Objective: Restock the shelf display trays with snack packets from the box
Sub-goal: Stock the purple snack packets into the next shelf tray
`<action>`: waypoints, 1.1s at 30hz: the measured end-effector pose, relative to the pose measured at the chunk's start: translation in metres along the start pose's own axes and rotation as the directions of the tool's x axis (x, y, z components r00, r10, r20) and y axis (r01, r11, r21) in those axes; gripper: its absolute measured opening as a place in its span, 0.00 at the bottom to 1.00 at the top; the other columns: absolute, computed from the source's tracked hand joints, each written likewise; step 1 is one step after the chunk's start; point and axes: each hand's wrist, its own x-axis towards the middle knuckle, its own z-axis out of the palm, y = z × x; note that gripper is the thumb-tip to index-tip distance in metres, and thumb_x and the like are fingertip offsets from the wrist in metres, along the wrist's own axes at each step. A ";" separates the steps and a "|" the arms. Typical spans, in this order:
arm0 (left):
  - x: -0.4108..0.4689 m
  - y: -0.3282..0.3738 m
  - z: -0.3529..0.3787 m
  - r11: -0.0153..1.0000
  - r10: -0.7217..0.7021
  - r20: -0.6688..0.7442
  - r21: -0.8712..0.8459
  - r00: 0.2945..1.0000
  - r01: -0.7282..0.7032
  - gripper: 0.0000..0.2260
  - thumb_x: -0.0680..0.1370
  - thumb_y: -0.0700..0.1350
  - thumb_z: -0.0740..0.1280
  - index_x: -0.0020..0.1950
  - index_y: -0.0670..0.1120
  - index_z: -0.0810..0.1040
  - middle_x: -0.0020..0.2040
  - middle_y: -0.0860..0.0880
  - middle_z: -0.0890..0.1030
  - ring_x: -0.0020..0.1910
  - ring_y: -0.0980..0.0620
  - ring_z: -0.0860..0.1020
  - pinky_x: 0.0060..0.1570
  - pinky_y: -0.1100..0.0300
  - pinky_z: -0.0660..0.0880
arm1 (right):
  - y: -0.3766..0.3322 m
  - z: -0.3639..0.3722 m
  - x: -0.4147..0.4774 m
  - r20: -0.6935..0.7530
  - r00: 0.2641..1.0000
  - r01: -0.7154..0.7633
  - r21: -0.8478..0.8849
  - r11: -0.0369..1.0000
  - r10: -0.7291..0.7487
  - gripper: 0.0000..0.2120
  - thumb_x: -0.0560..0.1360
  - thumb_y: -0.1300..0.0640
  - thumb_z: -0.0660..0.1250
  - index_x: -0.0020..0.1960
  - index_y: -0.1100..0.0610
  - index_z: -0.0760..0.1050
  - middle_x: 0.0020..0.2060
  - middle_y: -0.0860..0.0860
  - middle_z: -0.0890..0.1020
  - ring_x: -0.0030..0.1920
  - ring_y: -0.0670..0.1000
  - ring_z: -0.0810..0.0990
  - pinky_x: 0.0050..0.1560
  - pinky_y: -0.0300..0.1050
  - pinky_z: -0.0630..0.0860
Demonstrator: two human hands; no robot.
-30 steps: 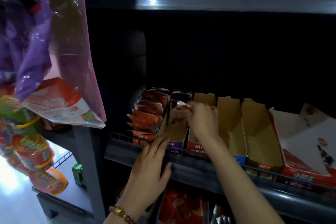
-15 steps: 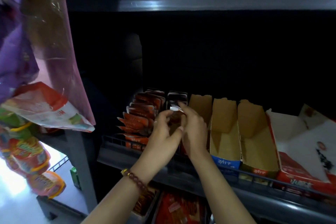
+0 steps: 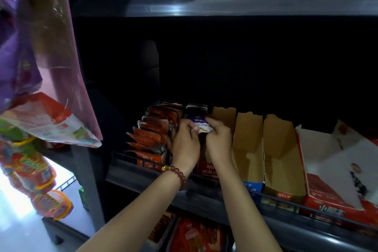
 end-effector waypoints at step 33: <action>-0.058 -0.063 -0.058 0.749 0.361 0.406 0.410 0.840 -0.520 0.15 0.80 0.56 0.52 0.54 0.49 0.73 0.50 0.54 0.71 0.53 0.56 0.68 0.60 0.66 0.59 | 0.001 0.008 0.019 -0.056 0.989 0.143 0.050 0.989 -0.140 0.05 0.73 0.66 0.69 0.45 0.59 0.73 0.40 0.47 0.76 0.40 0.39 0.74 0.39 0.26 0.69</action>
